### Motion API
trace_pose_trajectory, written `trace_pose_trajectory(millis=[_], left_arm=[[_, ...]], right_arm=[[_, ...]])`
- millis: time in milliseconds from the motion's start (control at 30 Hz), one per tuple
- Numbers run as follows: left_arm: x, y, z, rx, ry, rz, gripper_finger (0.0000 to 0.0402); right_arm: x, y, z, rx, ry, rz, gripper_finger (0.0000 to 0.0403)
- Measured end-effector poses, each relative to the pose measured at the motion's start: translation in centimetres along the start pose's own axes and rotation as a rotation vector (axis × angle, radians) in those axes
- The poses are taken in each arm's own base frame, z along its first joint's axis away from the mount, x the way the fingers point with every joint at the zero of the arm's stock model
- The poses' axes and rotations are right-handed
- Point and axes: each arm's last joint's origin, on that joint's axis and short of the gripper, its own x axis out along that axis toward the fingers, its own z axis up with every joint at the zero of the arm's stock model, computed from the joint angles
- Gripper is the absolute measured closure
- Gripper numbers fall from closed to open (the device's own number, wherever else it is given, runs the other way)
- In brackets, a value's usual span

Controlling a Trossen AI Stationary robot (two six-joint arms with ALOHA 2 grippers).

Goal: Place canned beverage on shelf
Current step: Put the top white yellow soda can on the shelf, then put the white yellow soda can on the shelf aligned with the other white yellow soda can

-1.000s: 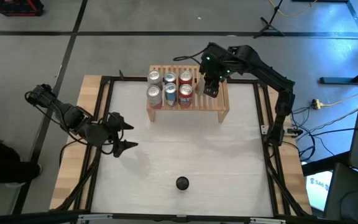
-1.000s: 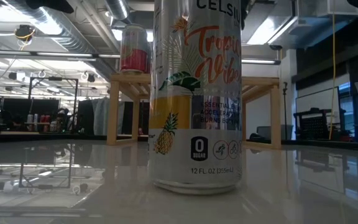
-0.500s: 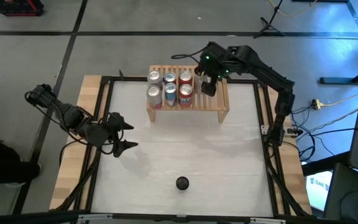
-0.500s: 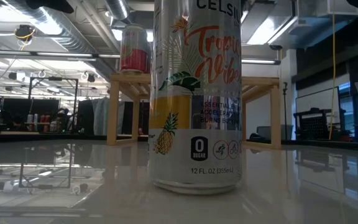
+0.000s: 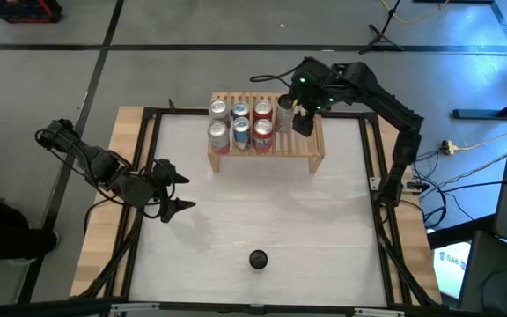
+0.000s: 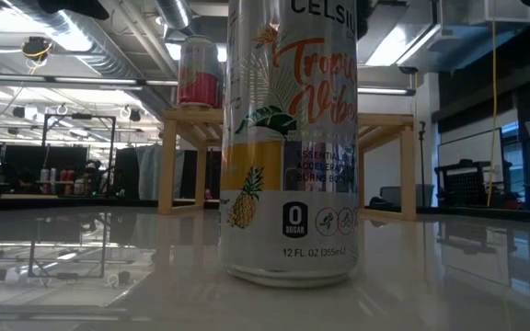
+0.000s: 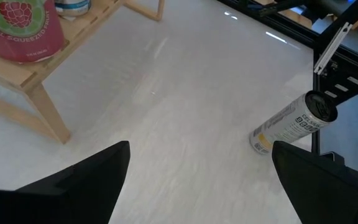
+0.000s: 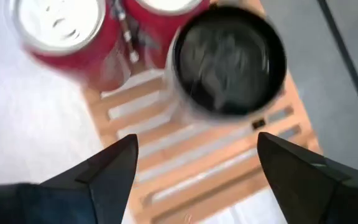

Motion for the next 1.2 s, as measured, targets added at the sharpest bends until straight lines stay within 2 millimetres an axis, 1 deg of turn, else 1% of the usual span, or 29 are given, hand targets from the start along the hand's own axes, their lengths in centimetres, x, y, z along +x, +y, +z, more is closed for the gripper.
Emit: trace_pose_trajectory(millis=[133,233,367,600,700,833,1000,1200], left_arm=[[0.0,0.0,0.0,0.0,0.0,0.0,0.0017],[0.0,0.0,0.0,-0.001,-0.001,-0.001,0.0017],[0.0,-0.1,0.1,-0.009,-0.014,-0.007,0.0017],[0.2,-0.4,0.3,-0.023,-0.043,-0.009,0.0017],[0.6,-0.8,0.1,-0.014,-0.031,-0.009,0.0017],[1.6,-2.1,-0.4,0.014,-0.014,-0.021,0.0017],[3.0,-4.1,-1.0,0.02,0.019,-0.085,0.0017],[5.4,-6.5,-1.5,-0.031,0.04,-0.162,0.0017]], right_arm=[[-1.9,0.9,-0.7,0.04,-0.018,0.045,0.0088],[-3.7,2.6,-1.3,0.036,-0.061,0.096,0.0088],[-5.4,5.8,-1.8,0.005,-0.102,0.167,0.0088],[-6.9,12.8,-1.9,-0.124,-0.214,0.274,0.0088],[-7.1,15.3,-2.0,-0.154,-0.261,0.294,0.0088],[-7.0,17.6,-2.8,-0.145,-0.26,0.279,0.0088],[-5.7,20.7,-4.3,-0.176,-0.197,0.29,0.0088],[-4.3,24.6,-6.0,-0.265,-0.197,0.352,0.0088]])
